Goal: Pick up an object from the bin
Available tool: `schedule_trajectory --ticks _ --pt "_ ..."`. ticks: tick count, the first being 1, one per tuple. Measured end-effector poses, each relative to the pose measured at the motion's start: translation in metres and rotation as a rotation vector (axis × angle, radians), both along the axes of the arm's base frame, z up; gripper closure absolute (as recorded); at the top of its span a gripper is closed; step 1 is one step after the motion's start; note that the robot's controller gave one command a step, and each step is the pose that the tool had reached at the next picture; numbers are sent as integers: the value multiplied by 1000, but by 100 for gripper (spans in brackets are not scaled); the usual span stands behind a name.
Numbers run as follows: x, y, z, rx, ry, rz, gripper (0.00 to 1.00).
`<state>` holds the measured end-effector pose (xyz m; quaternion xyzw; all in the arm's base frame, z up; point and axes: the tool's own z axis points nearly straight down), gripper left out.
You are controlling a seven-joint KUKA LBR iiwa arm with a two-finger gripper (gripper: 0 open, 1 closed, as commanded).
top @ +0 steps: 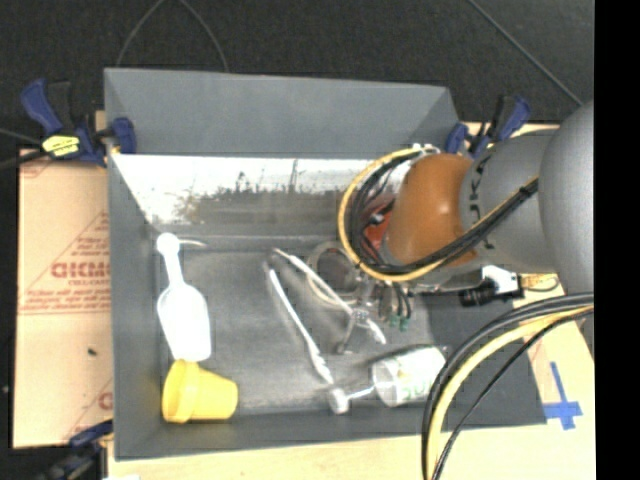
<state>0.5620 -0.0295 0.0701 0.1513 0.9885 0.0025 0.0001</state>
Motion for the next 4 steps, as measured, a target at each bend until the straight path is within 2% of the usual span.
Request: schedule_trajectory --ticks 1,2,3,4 --pt "2 -5 0 2 -4 44 0" --pt "2 -1 1 1 -3 7 100" --pt "2 -1 1 1 -3 7 100" --pt "-2 -1 27 2 8 8 100"
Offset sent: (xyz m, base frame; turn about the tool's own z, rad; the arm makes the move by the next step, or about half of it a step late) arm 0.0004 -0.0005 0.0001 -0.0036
